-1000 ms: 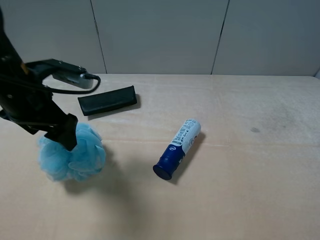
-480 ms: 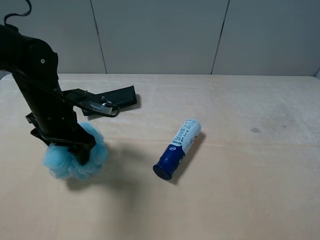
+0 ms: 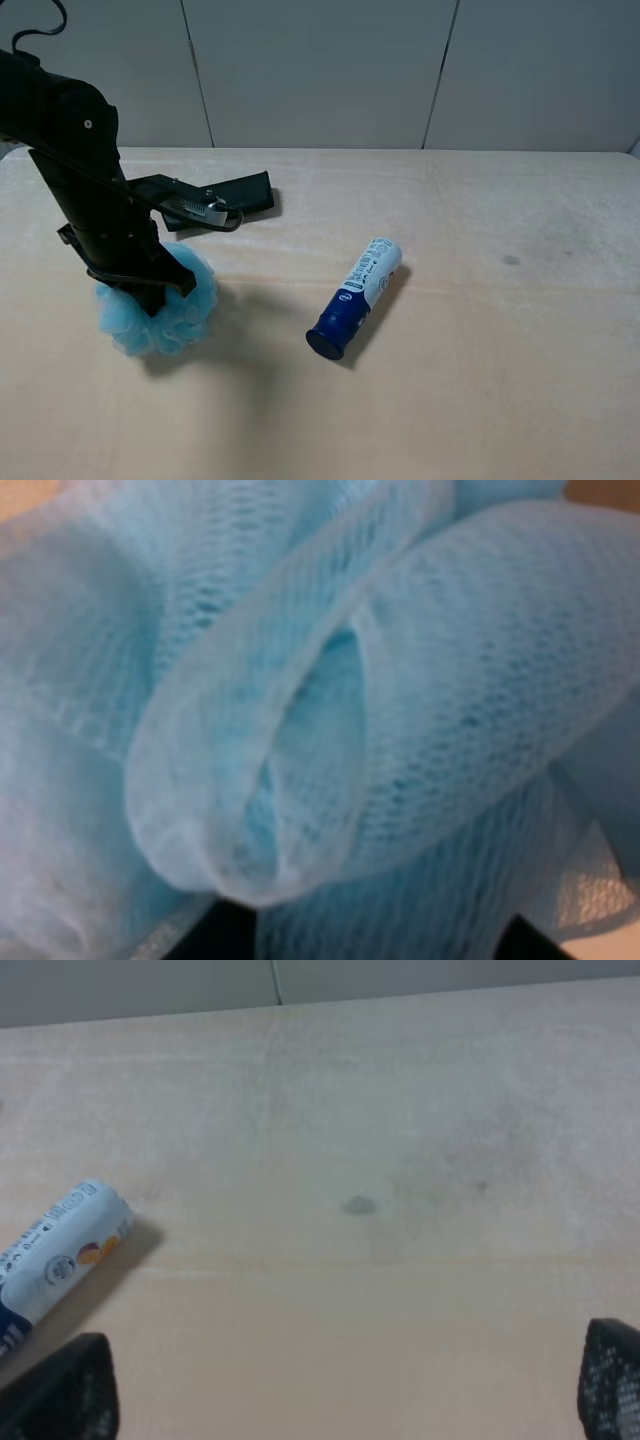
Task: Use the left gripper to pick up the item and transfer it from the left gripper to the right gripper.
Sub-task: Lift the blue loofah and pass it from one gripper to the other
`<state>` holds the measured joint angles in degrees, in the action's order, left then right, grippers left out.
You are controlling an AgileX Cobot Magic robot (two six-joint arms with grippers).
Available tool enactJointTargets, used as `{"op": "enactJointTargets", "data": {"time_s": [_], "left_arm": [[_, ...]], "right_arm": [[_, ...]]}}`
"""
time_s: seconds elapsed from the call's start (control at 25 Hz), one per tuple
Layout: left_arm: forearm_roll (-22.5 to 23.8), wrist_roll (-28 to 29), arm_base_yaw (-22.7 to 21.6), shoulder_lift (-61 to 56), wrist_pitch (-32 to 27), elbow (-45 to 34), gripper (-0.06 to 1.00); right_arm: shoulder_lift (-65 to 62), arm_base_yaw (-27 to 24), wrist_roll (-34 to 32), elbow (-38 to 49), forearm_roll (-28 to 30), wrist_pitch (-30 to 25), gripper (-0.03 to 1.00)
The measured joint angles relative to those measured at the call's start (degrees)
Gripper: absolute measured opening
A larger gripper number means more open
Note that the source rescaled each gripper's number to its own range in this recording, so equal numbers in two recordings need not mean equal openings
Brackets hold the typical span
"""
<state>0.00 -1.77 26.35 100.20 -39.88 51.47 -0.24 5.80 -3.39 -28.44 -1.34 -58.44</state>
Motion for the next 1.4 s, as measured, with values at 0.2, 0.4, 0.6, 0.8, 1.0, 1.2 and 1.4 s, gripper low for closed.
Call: {"op": "enactJointTargets", "data": {"time_s": [0.2, 0.4, 0.6, 0.8, 1.0, 1.2, 1.4], "left_arm": [[0.00, 0.00, 0.00, -2.53, -1.24, 1.65, 0.08], [0.00, 0.00, 0.00, -9.24, -3.47, 5.78, 0.06], [-0.47, 0.12, 0.00, -14.65, -10.89, 11.14, 0.05], [-3.24, 0.16, 0.00, -17.05, -16.76, 16.13, 0.05], [-5.35, -0.88, 0.00, -17.17, -17.36, 18.32, 0.04], [-9.69, -3.68, 0.19, -16.91, -16.40, 18.53, 0.03], [-12.57, -7.84, 4.34, -14.88, -13.83, 18.90, 0.03]], "right_arm": [[0.00, 0.00, 0.00, 0.00, 0.00, 0.06, 1.00], [0.00, 0.00, 0.00, 0.00, 0.00, 0.06, 1.00], [0.00, 0.00, 0.00, 0.00, 0.00, 0.06, 1.00], [0.00, 0.00, 0.00, 0.00, 0.00, 0.06, 1.00], [0.00, 0.00, 0.00, 0.00, 0.00, 0.17, 1.00], [0.00, 0.00, 0.00, 0.00, -0.54, 0.17, 1.00], [6.72, 0.00, 3.00, -0.99, -2.15, 1.60, 1.00]]}}
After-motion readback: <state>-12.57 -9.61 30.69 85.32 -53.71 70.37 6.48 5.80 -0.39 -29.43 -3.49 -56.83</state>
